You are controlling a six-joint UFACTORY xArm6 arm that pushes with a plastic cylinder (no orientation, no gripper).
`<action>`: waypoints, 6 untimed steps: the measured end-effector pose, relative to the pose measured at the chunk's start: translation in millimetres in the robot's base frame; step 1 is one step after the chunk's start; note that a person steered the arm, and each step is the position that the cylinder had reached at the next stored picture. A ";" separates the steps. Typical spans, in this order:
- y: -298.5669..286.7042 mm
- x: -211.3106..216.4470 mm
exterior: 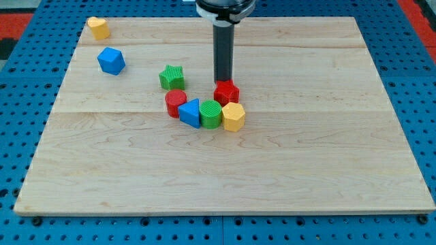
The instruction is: Nudge the green star a bit down
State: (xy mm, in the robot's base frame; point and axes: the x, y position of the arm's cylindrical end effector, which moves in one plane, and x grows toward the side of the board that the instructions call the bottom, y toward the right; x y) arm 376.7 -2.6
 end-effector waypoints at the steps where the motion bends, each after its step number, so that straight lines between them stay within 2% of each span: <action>1: 7.2 -27.4; 2: -32.9 -51.4; 3: -107.5 -40.7; 5: -112.5 -10.2; 6: -132.9 61.7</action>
